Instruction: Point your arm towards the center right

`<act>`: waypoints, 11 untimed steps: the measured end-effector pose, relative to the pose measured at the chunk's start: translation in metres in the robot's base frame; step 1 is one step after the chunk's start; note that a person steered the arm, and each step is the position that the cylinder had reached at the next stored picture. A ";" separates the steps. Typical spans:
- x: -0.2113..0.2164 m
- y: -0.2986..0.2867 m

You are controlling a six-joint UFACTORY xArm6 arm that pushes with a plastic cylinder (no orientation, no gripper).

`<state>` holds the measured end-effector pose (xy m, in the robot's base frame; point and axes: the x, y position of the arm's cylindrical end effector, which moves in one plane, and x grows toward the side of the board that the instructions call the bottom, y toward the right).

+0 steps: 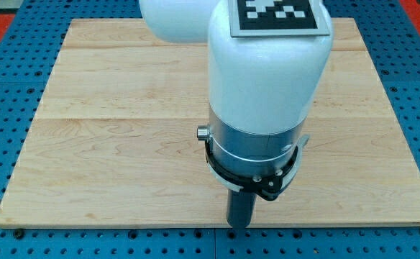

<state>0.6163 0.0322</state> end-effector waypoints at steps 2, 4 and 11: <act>0.000 0.001; -0.010 0.001; -0.273 0.193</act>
